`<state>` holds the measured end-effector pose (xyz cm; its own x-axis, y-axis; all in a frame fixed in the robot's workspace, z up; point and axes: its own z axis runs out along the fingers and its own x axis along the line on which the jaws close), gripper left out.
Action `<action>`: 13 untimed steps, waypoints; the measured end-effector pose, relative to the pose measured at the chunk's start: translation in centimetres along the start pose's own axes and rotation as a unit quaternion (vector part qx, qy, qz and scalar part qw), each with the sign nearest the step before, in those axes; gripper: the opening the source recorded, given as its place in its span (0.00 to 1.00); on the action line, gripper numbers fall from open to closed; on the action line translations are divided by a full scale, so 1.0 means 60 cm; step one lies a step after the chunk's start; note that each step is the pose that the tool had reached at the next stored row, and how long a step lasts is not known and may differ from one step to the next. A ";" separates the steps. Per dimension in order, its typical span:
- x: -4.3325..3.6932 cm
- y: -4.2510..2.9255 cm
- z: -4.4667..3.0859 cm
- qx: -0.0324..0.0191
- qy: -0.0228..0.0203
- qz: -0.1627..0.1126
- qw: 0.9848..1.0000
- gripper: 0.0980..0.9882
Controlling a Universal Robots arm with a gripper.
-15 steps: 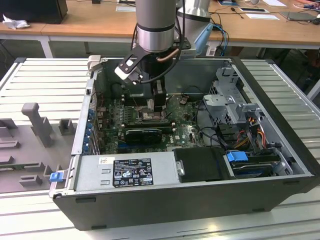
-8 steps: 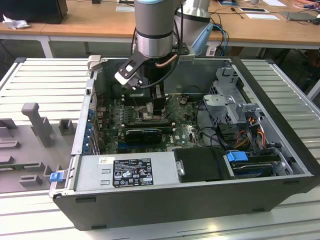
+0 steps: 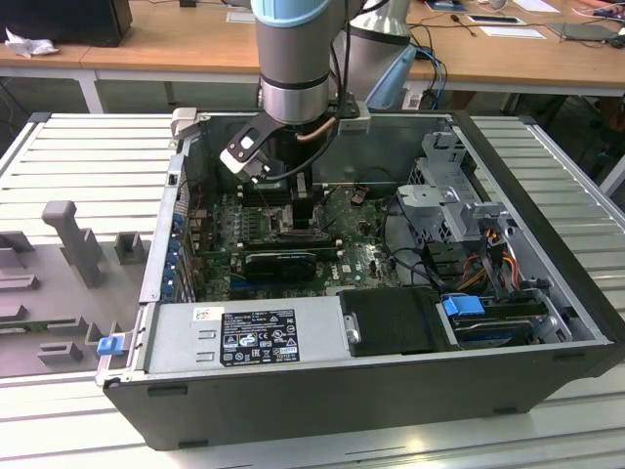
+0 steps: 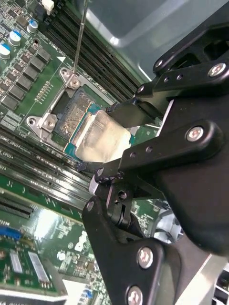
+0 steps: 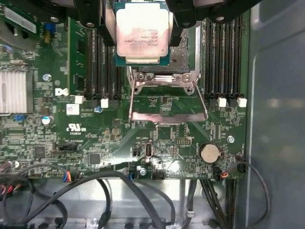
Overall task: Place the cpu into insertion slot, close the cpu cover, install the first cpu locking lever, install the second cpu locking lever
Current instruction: 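Place the cpu into insertion slot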
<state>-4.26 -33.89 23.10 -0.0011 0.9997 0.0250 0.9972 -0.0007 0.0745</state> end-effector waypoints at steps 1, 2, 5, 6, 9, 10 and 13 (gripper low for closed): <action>0.000 0.000 0.003 0.000 0.000 0.000 1.000 0.48; 0.002 -0.001 0.011 0.000 0.000 0.000 1.000 0.48; 0.003 -0.002 0.016 0.000 0.000 0.000 1.000 0.48; 0.004 -0.003 0.017 0.000 0.000 0.000 1.000 0.48; 0.006 -0.004 0.021 0.000 0.000 0.000 1.000 0.48; 0.008 -0.004 0.023 0.000 0.000 0.000 1.000 0.48; 0.013 -0.005 0.027 0.000 0.000 -0.002 1.000 0.48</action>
<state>-4.42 -33.07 21.51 -0.0043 0.9997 0.0249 0.9972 0.0025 0.0744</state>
